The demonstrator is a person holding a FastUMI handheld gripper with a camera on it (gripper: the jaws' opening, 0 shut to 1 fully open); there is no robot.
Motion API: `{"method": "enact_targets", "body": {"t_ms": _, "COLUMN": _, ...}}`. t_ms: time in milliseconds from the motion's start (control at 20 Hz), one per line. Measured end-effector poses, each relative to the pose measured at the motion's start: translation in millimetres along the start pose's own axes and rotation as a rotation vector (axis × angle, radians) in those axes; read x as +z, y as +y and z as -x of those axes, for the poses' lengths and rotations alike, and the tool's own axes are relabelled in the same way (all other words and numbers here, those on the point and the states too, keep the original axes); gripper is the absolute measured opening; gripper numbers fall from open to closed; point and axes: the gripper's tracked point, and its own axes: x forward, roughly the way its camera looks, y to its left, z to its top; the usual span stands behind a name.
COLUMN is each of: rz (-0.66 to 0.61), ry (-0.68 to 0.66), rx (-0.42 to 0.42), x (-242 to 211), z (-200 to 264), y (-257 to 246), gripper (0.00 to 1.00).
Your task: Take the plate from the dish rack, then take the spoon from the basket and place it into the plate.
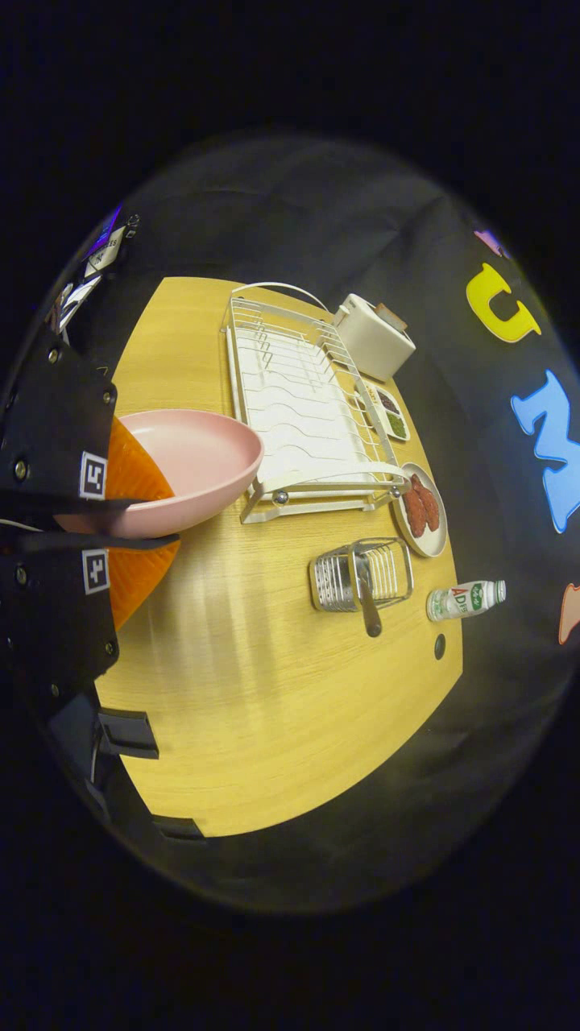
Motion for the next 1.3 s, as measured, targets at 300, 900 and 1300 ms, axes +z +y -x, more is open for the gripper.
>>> {"method": "enact_targets", "body": {"t_ms": 300, "rz": -0.039, "ry": 0.042, "rx": 0.087, "x": -14.8, "z": -31.5, "y": 4.5, "gripper": 0.08}}
{"method": "enact_targets", "body": {"t_ms": 900, "rz": -0.108, "ry": 0.114, "rx": 0.196, "x": -33.5, "z": -78.4, "y": -9.5, "gripper": 0.15}}
{"method": "enact_targets", "body": {"t_ms": 1300, "rz": 0.177, "ry": -0.2, "rx": -0.016, "x": 9.8, "z": -62.0, "y": -52.3, "gripper": 0.21}}
